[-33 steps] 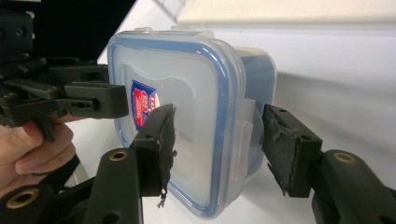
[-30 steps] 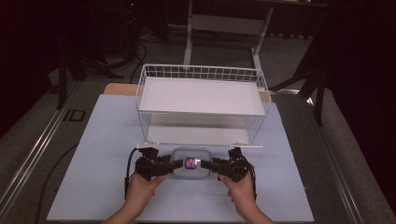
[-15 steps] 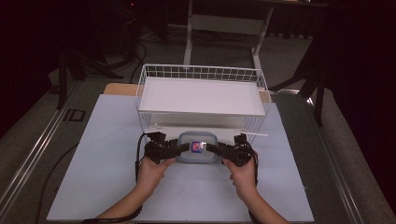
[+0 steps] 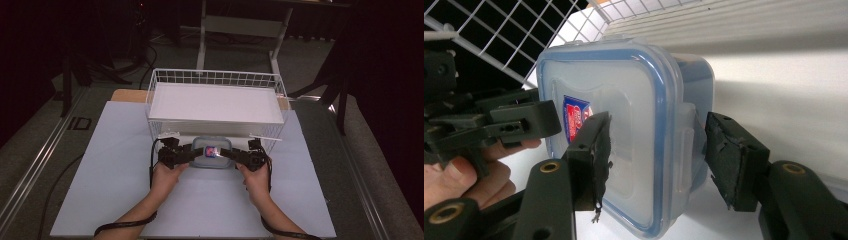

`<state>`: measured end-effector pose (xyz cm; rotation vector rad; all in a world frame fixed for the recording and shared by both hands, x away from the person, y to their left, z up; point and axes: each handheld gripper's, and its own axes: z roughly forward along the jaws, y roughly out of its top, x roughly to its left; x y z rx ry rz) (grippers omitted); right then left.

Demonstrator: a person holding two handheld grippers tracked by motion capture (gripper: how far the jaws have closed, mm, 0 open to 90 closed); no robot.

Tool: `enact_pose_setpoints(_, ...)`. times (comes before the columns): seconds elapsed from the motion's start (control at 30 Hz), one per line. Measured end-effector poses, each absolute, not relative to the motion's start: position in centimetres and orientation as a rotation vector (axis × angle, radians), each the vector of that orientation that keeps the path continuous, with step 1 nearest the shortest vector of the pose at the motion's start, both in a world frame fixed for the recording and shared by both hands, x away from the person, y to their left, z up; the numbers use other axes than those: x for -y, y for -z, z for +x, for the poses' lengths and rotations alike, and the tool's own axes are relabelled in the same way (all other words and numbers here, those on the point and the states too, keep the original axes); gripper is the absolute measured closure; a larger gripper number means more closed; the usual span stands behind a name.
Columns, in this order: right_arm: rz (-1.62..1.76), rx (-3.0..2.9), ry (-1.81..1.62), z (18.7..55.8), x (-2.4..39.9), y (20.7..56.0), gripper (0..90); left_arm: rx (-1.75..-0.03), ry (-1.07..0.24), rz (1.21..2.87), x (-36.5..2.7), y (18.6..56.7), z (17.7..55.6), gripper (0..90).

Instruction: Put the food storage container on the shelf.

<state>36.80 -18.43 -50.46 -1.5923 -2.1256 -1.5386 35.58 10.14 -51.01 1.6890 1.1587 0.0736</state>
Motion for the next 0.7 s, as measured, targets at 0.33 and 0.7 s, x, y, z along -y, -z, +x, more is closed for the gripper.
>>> enact_pose_setpoints(0.33, -1.620, 2.141, 1.527, 38.0, 17.9, 51.2, 45.3, -1.173, -0.068, 1.663, -10.3, 52.2, 36.8, 45.6)
enact_pose_setpoints(0.7, -1.600, 2.129, 1.573, 39.3, 18.2, 51.2, 44.8, -1.137, -0.108, 1.663, -10.3, 52.2, 37.1, 45.7)
